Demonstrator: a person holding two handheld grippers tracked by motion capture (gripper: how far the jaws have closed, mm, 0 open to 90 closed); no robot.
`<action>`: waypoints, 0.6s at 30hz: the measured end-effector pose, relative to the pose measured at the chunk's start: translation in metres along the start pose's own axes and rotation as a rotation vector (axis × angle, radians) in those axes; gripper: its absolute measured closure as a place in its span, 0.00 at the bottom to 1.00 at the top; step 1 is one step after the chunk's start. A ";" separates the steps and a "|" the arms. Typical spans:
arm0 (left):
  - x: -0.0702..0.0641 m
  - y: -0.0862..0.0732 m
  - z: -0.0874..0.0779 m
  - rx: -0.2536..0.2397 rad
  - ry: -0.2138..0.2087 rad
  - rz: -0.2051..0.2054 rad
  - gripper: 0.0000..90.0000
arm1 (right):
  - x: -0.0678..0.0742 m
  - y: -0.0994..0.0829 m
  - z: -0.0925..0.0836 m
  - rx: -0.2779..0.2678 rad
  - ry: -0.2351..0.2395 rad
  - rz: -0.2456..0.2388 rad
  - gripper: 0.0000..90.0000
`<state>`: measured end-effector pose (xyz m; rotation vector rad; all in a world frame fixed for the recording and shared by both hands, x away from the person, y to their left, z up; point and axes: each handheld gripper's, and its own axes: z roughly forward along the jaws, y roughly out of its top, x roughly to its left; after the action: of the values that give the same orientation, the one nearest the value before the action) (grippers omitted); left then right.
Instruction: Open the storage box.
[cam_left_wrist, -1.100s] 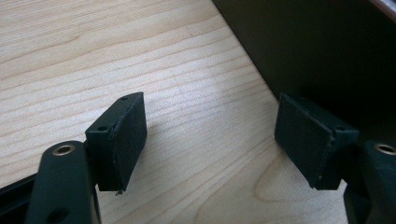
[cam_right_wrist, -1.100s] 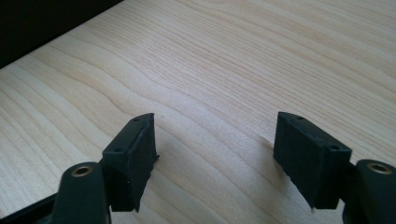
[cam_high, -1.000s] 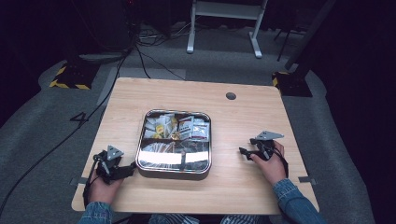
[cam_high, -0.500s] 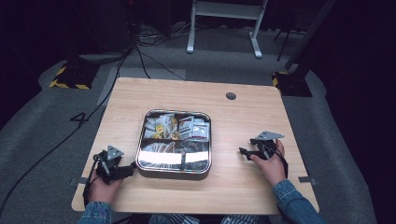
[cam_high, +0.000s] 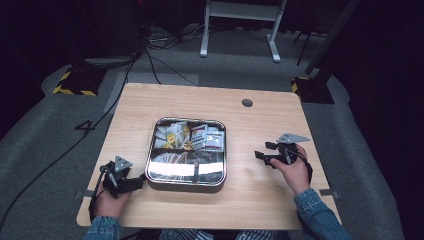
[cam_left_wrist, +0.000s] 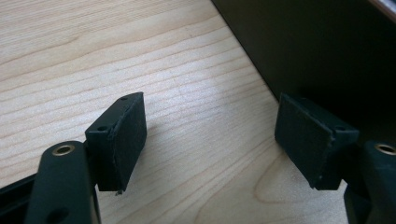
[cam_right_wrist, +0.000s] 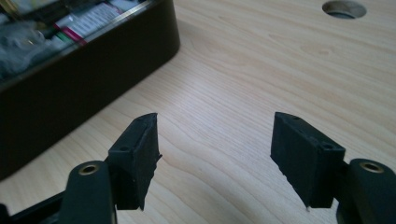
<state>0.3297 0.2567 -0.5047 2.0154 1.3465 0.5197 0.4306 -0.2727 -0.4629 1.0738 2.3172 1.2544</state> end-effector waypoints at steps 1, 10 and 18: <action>0.000 0.000 0.000 0.000 0.000 0.000 0.29 | 0.001 0.002 -0.002 -0.002 0.011 0.005 0.37; 0.000 -0.001 -0.001 0.002 -0.002 0.000 0.29 | 0.011 0.021 -0.017 -0.048 0.061 -0.059 0.33; 0.000 -0.001 -0.001 0.001 -0.001 0.001 0.29 | 0.024 0.036 -0.024 -0.072 0.121 -0.106 0.31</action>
<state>0.3289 0.2568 -0.5046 2.0173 1.3455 0.5179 0.4182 -0.2572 -0.4180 0.8620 2.3627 1.3856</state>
